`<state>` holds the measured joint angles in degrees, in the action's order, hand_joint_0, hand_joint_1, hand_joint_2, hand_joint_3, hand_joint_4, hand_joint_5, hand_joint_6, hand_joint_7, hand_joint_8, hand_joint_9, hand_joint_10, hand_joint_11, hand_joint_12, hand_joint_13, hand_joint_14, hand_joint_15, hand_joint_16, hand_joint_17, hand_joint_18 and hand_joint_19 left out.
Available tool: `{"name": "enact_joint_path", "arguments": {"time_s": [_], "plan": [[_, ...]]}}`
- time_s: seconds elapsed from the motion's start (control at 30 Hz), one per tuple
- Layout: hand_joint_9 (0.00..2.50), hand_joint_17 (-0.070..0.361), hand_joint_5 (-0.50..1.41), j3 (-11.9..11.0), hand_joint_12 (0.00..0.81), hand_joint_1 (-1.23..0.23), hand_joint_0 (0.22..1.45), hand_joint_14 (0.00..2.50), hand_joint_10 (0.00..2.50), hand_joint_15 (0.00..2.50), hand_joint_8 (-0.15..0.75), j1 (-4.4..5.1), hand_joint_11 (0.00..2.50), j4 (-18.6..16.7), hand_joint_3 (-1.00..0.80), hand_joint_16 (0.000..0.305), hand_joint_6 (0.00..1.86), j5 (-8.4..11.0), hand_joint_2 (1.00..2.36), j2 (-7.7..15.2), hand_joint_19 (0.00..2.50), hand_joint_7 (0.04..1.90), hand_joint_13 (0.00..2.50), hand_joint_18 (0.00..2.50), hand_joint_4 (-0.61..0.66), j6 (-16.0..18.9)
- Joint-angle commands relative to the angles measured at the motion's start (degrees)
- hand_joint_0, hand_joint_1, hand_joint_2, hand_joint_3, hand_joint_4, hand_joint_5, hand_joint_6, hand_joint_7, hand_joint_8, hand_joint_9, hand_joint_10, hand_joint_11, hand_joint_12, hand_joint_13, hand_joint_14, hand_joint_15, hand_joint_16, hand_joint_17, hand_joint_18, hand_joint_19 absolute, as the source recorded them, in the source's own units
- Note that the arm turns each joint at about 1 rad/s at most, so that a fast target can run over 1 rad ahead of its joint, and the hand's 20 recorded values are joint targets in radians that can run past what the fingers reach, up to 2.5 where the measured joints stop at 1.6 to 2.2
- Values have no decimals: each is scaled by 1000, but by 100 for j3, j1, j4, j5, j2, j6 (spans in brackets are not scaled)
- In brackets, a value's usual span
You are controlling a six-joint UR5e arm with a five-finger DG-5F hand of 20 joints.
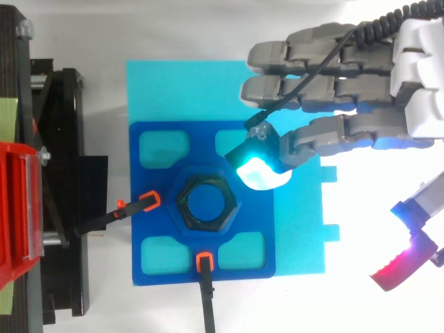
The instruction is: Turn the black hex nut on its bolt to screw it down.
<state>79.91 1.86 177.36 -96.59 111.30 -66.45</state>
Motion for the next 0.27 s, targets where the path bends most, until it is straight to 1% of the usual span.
{"name": "enact_joint_path", "arguments": {"time_s": [0.0,0.03,0.23], "plan": [[0,114,-300,-1,353,-328,437,0,0,0,171,-1,0,0,-500,51,500,0,1000,5,288,500,0,0,145,1],[0,116,-300,8,355,-349,436,0,0,0,174,-1,0,-8,-500,51,500,0,1000,5,262,500,0,0,150,1],[0,114,-290,-1,353,-347,440,0,0,0,174,-1,0,0,-500,51,500,0,1000,5,255,500,0,0,152,1]]}}
